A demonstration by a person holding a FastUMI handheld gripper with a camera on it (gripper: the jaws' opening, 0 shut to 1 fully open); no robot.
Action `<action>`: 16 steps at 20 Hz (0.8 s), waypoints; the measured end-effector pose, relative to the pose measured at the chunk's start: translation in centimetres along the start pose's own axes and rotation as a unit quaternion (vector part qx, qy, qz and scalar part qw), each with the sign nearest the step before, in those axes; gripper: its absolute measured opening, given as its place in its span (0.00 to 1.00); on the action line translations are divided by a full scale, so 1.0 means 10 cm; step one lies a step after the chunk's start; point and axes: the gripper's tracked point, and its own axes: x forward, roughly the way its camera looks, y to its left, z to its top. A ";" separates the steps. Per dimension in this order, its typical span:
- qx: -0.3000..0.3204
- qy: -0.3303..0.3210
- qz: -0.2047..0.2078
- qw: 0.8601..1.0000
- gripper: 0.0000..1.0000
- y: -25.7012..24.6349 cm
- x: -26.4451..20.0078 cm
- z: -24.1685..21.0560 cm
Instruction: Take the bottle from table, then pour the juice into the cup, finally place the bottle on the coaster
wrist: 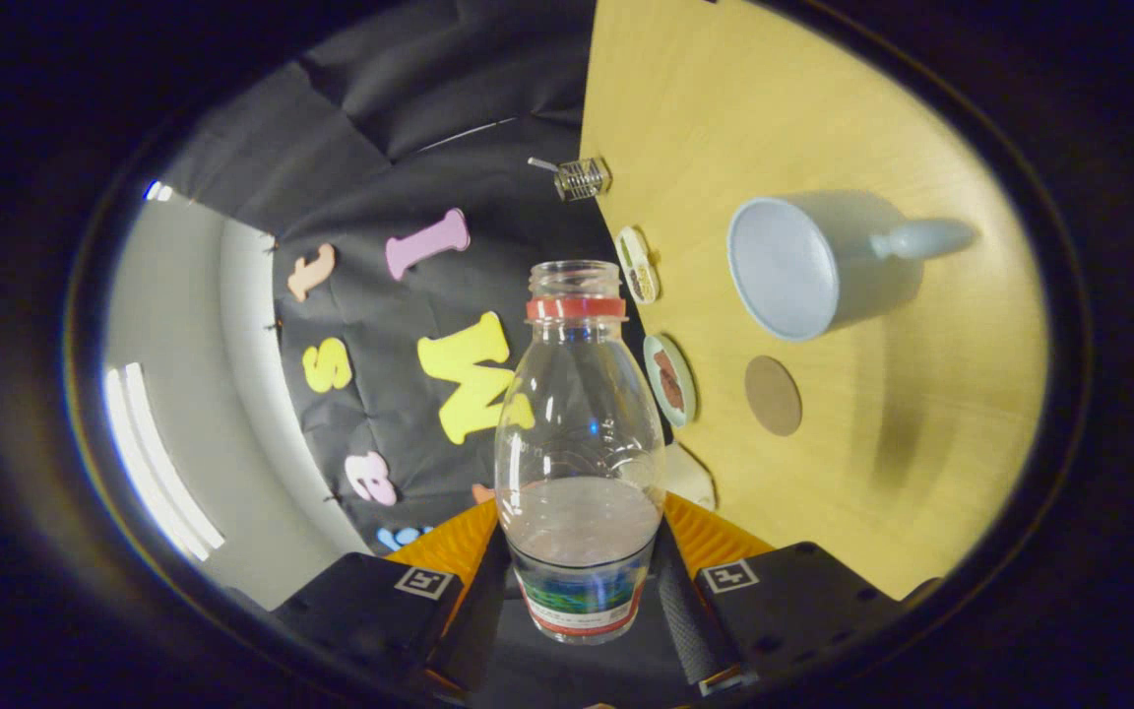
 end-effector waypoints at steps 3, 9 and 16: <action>-0.112 0.013 -0.030 0.993 0.77 -0.12 0.04 -0.04; -0.315 -0.001 -0.061 0.947 0.77 -0.06 -0.04 0.02; -0.544 0.004 -0.062 0.837 0.77 0.28 0.13 -0.18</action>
